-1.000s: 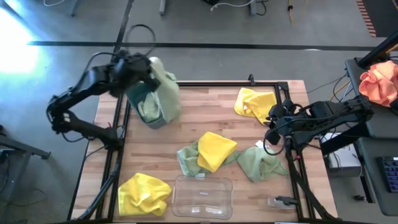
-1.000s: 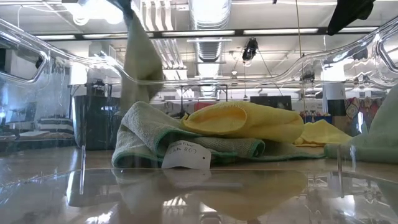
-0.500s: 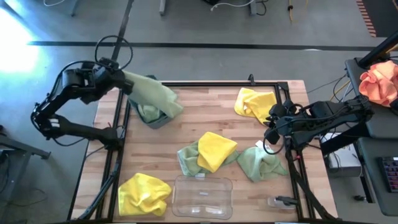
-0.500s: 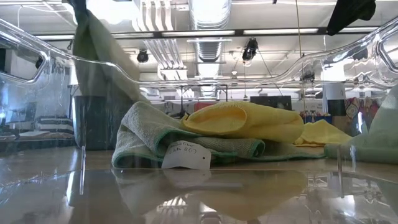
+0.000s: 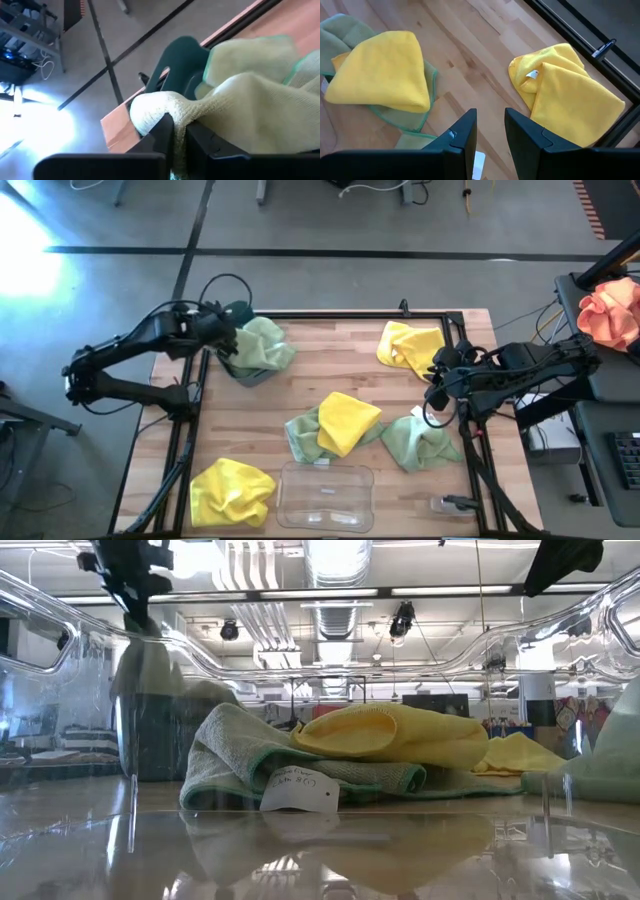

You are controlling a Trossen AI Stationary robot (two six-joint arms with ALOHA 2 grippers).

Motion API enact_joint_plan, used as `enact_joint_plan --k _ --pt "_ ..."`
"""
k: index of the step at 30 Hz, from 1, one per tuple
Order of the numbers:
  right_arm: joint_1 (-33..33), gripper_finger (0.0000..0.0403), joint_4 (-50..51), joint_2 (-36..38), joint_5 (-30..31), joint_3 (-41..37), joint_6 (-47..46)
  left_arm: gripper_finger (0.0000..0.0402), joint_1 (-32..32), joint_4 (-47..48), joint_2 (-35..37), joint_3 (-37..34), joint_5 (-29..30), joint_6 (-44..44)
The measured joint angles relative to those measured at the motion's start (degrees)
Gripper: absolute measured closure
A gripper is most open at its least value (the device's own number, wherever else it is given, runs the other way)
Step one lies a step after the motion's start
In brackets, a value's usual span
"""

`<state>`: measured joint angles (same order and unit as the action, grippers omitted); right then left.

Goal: Sort microfiber towel by color & place in baskets
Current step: Put the top left green towel into the blue bin, then put the center yellow towel into the transparent bin

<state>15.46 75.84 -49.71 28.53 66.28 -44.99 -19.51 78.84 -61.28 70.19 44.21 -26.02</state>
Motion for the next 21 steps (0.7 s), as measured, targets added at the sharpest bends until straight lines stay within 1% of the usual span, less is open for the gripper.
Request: enact_joint_plan --k 2,6,11,16,18,21 --pt "0.0 0.0310 0.0 0.0 0.0 0.0 0.0 0.0370 0.0 -2.0 0.0 -0.5 -0.5 0.3" --pt "0.0 0.0310 0.0 0.0 0.0 0.0 0.0 0.0333 0.0 -5.6 -0.2 0.2 -6.0 2.2" --pt "0.0 0.0310 0.0 0.0 0.0 0.0 0.0 0.0284 0.0 -6.2 -1.2 3.3 -6.2 3.3" --pt "0.0 0.0310 0.0 0.0 0.0 0.0 0.0 0.0252 0.0 -6.5 -2.9 8.6 -7.0 4.9" --pt "0.0 0.0310 0.0 0.0 0.0 0.0 0.0 0.0244 0.0 -7.2 -3.9 11.0 -10.0 5.0" --pt "0.0 0.0310 0.0 0.0 0.0 0.0 0.0 0.0240 0.0 -10.0 -5.4 13.7 -16.7 6.0"
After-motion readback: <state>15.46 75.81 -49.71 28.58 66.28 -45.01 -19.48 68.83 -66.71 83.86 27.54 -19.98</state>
